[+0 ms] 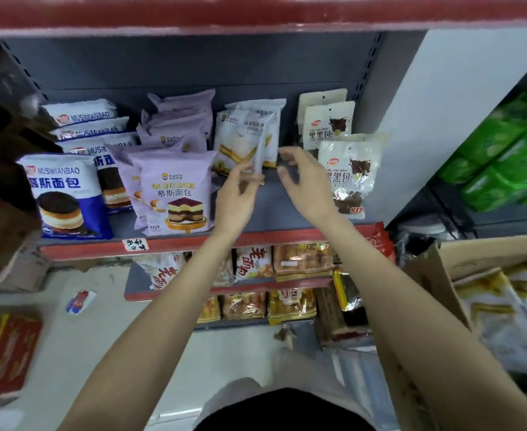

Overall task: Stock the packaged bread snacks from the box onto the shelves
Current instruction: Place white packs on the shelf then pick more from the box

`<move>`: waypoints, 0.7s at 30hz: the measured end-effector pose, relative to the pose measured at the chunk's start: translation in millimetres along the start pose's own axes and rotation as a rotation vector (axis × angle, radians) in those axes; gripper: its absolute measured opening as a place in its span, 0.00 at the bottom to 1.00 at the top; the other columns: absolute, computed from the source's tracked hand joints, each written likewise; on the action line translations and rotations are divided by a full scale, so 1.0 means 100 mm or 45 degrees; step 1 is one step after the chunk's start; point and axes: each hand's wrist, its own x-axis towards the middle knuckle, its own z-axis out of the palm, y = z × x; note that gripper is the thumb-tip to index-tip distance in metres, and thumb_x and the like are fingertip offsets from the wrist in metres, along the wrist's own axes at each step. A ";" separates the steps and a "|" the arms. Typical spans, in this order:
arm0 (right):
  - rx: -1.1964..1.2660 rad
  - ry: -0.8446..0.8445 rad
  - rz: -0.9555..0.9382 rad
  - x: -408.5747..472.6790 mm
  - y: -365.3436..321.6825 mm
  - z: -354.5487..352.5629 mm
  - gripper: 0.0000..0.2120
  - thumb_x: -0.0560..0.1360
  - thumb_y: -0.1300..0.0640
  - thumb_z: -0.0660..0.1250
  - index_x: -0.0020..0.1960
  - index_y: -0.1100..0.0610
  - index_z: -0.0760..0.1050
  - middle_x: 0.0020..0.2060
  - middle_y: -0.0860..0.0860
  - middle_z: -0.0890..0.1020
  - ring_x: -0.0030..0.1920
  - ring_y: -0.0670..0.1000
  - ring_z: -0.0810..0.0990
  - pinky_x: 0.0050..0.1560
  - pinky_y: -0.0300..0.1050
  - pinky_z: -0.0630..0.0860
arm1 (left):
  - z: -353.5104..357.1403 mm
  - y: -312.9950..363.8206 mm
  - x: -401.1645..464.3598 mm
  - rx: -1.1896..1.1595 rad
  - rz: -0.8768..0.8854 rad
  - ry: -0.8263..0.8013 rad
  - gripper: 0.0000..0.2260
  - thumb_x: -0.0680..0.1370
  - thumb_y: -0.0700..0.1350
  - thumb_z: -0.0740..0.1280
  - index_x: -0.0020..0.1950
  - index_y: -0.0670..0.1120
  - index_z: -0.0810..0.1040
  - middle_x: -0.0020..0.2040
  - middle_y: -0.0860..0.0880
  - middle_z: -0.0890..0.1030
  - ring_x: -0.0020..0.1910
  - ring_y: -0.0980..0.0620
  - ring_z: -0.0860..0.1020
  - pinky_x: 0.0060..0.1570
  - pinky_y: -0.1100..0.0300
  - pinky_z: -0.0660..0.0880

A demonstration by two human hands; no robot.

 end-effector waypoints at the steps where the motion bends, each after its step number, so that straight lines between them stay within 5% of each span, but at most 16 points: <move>1: -0.043 0.008 0.016 -0.13 -0.09 -0.13 0.14 0.78 0.61 0.62 0.62 0.58 0.74 0.54 0.55 0.80 0.53 0.54 0.78 0.55 0.52 0.74 | -0.06 0.09 -0.12 0.061 0.077 0.005 0.11 0.79 0.45 0.62 0.62 0.49 0.74 0.44 0.60 0.80 0.49 0.58 0.79 0.50 0.61 0.72; 7: -0.303 0.022 0.072 -1.07 -0.40 -1.07 0.08 0.78 0.53 0.64 0.53 0.53 0.78 0.36 0.47 0.83 0.34 0.48 0.81 0.37 0.46 0.78 | -0.18 0.66 -0.73 0.273 0.623 -0.121 0.09 0.78 0.49 0.62 0.52 0.48 0.79 0.35 0.56 0.79 0.32 0.55 0.78 0.33 0.56 0.74; 10: -0.383 0.006 0.163 -1.56 -0.27 -1.55 0.07 0.78 0.53 0.64 0.51 0.53 0.80 0.33 0.47 0.82 0.30 0.46 0.78 0.32 0.43 0.75 | 0.04 0.88 -0.92 0.289 0.697 -0.416 0.06 0.78 0.46 0.64 0.53 0.49 0.79 0.38 0.55 0.80 0.37 0.58 0.77 0.37 0.67 0.72; 12: -0.443 0.041 0.238 -1.84 -0.05 -1.83 0.06 0.77 0.54 0.65 0.49 0.54 0.81 0.34 0.47 0.83 0.31 0.45 0.78 0.31 0.39 0.71 | 0.28 0.98 -1.03 0.310 0.661 -0.692 0.07 0.78 0.45 0.65 0.55 0.51 0.78 0.45 0.56 0.79 0.44 0.59 0.77 0.45 0.73 0.70; 15: -0.505 0.065 0.468 -2.22 0.50 -2.18 0.04 0.75 0.60 0.68 0.48 0.57 0.81 0.38 0.51 0.84 0.34 0.48 0.78 0.35 0.42 0.71 | 0.75 1.11 -1.21 0.334 0.653 -0.961 0.10 0.78 0.45 0.65 0.58 0.51 0.78 0.53 0.57 0.78 0.53 0.59 0.75 0.56 0.62 0.72; 21: -0.618 -0.011 0.893 -2.70 1.78 -2.63 0.14 0.75 0.60 0.67 0.61 0.59 0.76 0.55 0.58 0.80 0.52 0.60 0.79 0.48 0.53 0.76 | 1.95 1.37 -1.34 0.445 0.813 -1.228 0.12 0.77 0.46 0.66 0.60 0.52 0.76 0.56 0.55 0.77 0.55 0.57 0.74 0.55 0.58 0.71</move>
